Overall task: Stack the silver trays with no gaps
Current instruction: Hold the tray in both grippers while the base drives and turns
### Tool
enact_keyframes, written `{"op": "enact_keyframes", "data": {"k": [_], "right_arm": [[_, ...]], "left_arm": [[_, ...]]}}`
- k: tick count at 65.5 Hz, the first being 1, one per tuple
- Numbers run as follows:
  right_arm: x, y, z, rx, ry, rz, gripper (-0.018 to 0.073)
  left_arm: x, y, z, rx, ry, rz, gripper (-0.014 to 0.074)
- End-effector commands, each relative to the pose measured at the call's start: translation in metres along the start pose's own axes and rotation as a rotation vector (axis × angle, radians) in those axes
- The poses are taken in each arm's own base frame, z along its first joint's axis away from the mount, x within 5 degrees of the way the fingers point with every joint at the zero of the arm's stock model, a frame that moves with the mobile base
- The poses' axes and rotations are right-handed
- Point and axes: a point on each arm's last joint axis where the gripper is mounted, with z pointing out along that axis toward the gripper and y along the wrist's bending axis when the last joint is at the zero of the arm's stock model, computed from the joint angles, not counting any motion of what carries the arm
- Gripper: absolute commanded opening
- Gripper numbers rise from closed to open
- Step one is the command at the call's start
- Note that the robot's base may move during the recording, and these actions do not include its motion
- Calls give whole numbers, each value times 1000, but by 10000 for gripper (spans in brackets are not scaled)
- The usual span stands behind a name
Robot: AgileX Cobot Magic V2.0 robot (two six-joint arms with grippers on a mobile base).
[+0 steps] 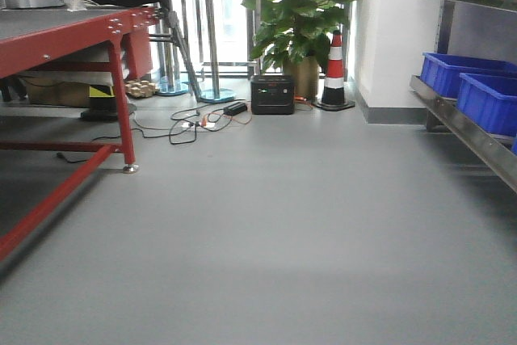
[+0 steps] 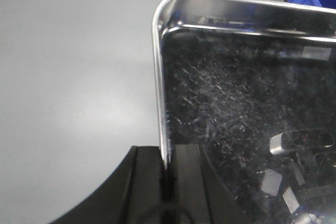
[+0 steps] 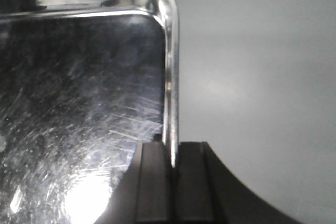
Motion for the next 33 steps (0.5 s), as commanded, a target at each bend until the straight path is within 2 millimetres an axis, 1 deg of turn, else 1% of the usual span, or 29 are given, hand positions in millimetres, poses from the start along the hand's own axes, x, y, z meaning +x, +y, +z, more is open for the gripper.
{"op": "enact_keyframes", "data": {"k": [1, 33], "right_arm": [[-5, -8, -6, 50, -42, -23, -78], [-5, -8, -6, 50, -42, -23, -78]], "left_arm": [[-6, 3, -8, -12, -50, 14, -16], [-6, 3, -8, -12, -50, 14, -16]]}}
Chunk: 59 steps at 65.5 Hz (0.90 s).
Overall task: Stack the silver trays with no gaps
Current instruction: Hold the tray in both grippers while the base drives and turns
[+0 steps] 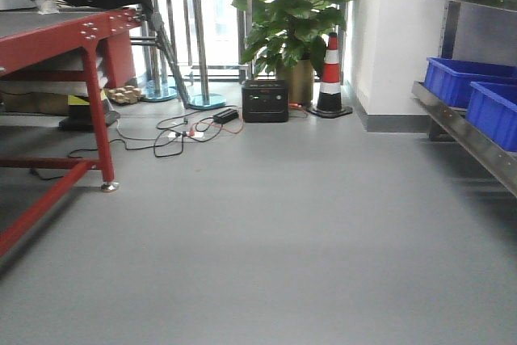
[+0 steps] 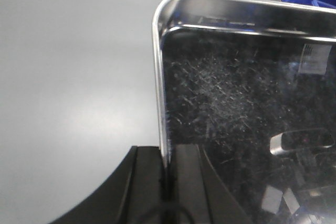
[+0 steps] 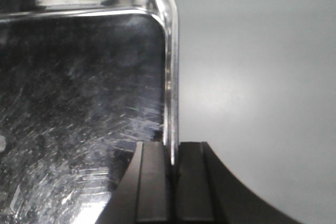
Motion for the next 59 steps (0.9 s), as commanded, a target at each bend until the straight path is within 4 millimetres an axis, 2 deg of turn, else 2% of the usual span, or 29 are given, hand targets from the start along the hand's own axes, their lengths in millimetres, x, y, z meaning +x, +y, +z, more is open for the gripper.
{"op": "enact_keyframes", "data": {"k": [1, 59], "right_arm": [[-5, -8, -6, 50, -42, -23, -78], [-5, -7, -6, 45, -47, -24, -78]], "left_arm": [[-6, 3, -8, -12, -50, 14, -16], [-7, 5, -9, -26, -63, 26, -16]]}}
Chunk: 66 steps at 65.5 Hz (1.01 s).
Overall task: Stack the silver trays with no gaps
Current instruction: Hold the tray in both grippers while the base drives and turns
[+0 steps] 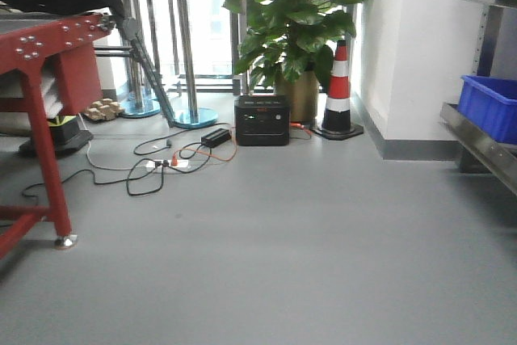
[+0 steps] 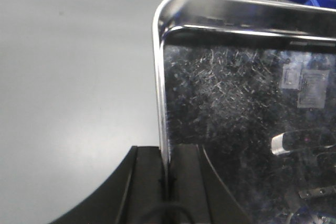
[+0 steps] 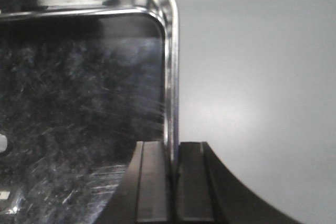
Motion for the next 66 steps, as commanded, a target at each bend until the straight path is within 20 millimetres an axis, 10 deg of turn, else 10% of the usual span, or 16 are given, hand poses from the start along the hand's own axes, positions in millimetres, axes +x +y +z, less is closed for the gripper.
{"op": "enact_keyframes", "data": {"k": [1, 66], "right_arm": [[-5, -8, -6, 49, -43, -24, -78], [-16, 3, -7, -72, -171, -29, -78]], "left_arm": [[-6, 4, -9, -20, -58, 21, -16], [-10, 8, -9, -59, -102, 58, -16]]}}
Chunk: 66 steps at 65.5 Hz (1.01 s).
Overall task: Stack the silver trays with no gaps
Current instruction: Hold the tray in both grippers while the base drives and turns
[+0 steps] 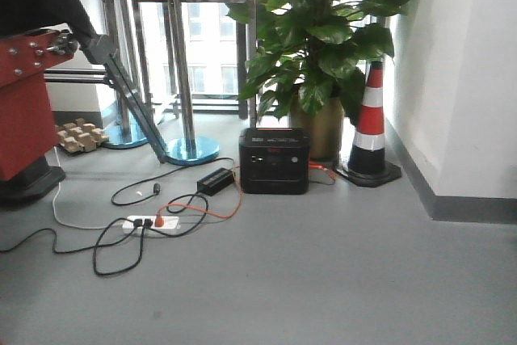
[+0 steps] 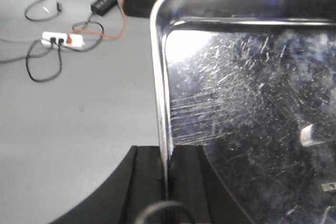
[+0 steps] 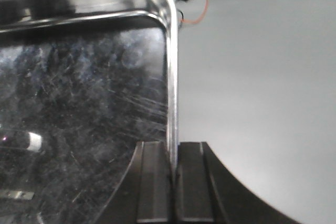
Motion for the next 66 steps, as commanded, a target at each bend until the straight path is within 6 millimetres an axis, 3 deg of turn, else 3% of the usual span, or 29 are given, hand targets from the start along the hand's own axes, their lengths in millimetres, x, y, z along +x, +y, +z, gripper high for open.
{"op": "enact_keyframes", "data": {"k": [1, 66], "right_arm": [[-8, -3, -6, 4, -70, -26, -78], [-14, 3, -7, -62, -139, -28, -78]], "left_arm": [[-6, 3, -8, -8, -46, 9, -16], [-11, 7, -8, -44, -106, 53, -16]]}}
